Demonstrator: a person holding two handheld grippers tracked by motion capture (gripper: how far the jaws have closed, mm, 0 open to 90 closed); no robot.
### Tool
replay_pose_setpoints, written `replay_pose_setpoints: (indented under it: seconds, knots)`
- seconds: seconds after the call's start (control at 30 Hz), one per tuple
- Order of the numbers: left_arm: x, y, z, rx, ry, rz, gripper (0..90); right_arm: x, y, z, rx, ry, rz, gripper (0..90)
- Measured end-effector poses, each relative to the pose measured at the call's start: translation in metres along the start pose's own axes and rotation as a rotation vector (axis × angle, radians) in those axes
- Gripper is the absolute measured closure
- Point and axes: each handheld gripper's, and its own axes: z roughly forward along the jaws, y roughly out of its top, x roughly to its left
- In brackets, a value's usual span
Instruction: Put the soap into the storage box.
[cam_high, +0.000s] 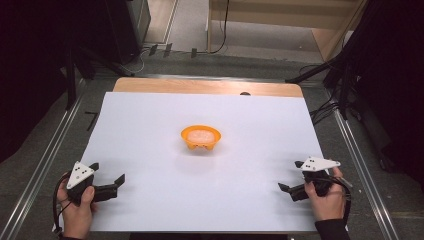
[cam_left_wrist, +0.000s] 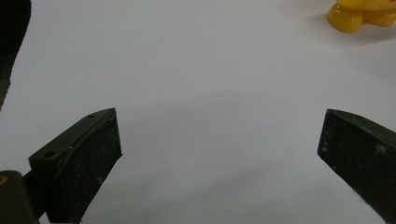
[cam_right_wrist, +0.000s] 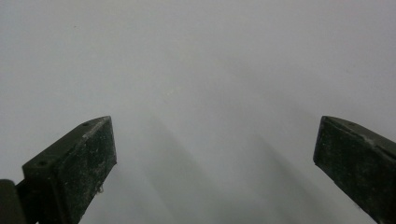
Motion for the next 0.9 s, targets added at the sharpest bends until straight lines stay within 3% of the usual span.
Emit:
replay_pose_setpoints:
  seconds: [0.23, 0.43, 0.53, 0.9]
  knots:
    - [0.0, 0.0, -0.001, -0.005, 0.0, -0.001, 0.0, -0.003, -0.015, -0.011, -0.019, -0.031, 0.027, 0.0]
    - [0.0, 0.0, -0.001, -0.005, 0.001, 0.0, 0.0, -0.006, -0.031, -0.025, -0.067, -0.056, 0.061, 0.0]
    - [0.0, 0.0, -0.001, -0.007, -0.001, 0.003, 0.0, -0.01, -0.041, -0.036, -0.12, -0.053, 0.095, 0.0]
    - [0.0, 0.0, -0.001, -0.004, 0.001, 0.001, 0.0, -0.015, -0.059, -0.048, -0.177, -0.052, 0.149, 0.0]
